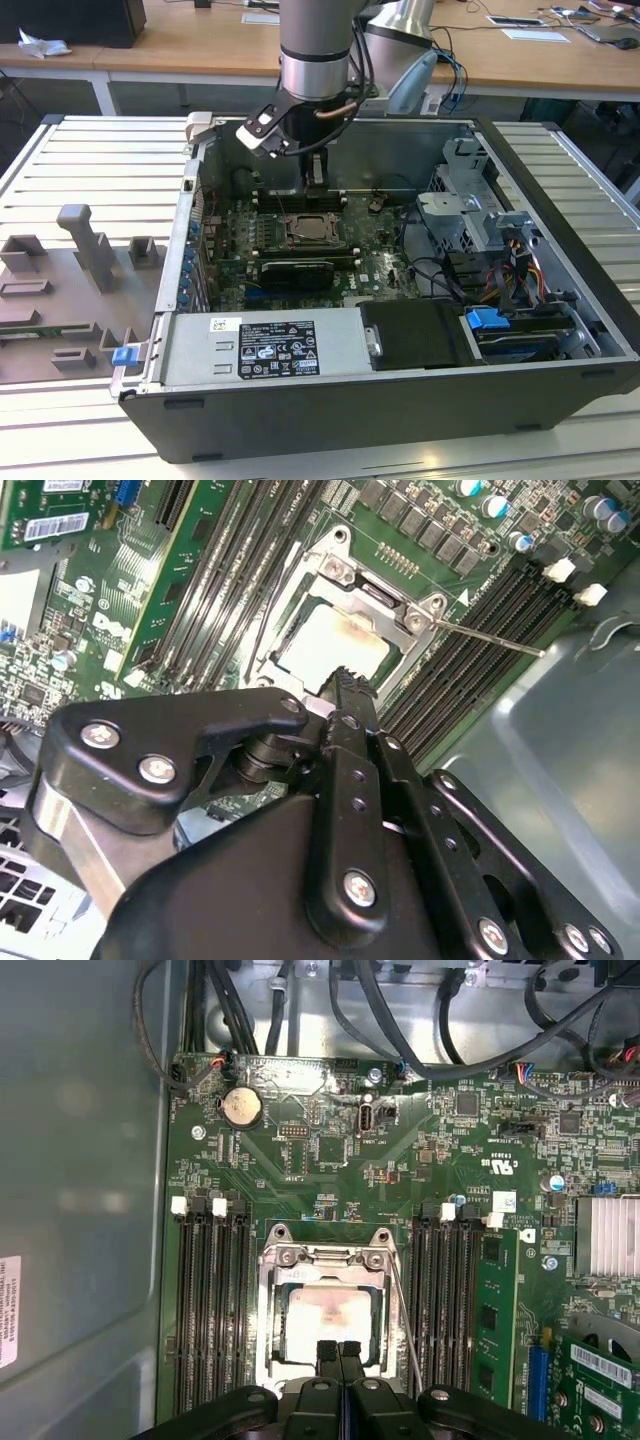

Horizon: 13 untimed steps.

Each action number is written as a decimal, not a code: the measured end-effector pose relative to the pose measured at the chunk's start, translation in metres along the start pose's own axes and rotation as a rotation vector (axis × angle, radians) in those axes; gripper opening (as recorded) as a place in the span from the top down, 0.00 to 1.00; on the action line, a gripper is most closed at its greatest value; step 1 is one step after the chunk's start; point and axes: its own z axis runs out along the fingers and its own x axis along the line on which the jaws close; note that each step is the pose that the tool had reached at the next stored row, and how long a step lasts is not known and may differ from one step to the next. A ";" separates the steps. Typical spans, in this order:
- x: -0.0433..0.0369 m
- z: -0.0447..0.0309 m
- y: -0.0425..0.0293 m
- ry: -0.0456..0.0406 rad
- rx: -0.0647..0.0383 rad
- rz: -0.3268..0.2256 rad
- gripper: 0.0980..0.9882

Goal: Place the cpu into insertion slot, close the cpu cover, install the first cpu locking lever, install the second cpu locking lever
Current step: 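Install the first cpu locking lever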

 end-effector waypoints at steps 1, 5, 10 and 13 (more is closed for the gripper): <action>0.0000 -0.0019 0.0001 0.0001 0.000 0.000 0.99; -0.0002 -0.0126 0.0004 0.0000 0.000 0.000 0.99; -0.0005 -0.0325 0.0009 -0.0001 0.000 0.000 0.99; -0.0005 -0.0367 0.0009 0.0021 -0.001 -0.061 0.99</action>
